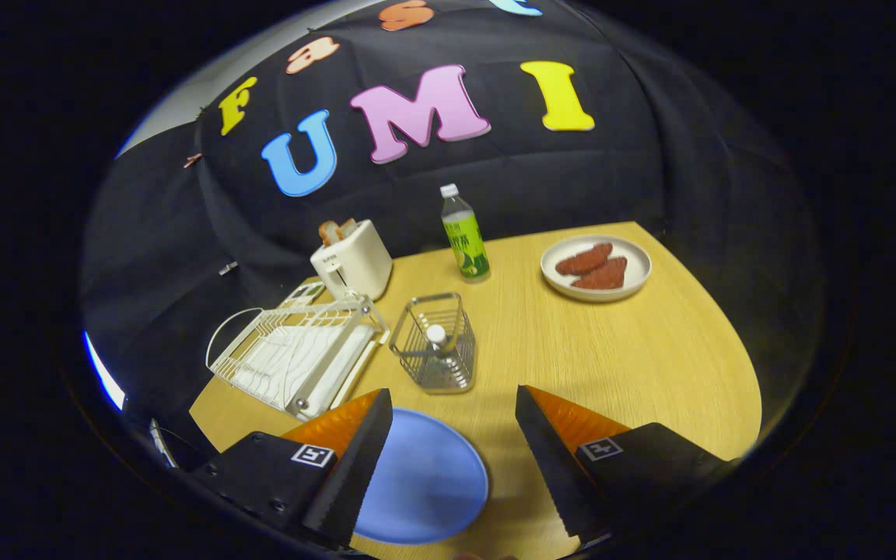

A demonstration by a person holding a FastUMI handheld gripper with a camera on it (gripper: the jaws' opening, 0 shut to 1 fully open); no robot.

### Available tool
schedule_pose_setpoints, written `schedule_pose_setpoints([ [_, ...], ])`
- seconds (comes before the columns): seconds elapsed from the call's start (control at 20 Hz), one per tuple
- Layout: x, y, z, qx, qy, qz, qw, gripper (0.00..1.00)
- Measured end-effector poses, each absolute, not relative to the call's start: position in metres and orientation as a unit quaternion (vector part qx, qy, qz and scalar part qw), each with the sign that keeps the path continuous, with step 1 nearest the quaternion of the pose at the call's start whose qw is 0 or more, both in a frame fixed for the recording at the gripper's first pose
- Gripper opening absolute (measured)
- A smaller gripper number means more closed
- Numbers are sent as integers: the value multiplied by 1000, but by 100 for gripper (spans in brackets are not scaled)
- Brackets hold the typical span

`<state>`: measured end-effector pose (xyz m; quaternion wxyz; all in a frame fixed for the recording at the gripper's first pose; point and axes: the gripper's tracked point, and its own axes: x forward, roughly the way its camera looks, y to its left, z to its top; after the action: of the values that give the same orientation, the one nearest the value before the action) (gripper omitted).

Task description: Take the plate from the dish rack, then take the spoon from the basket and place it into the plate.

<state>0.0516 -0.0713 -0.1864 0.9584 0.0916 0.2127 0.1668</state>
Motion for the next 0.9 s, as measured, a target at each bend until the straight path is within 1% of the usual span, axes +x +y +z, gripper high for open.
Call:
schedule_pose_setpoints([
  [0.1,61,-63,-168,85,176,178,964,98],
  [0.35,93,-46,-156,87,131,187,970,98],
  [0.75,132,-29,-176,72,105,192,973,98],
  [0.8,137,-27,-178,76,104,191,973,96],
  [0.9,146,-25,-186,73,107,187,974,96],
])
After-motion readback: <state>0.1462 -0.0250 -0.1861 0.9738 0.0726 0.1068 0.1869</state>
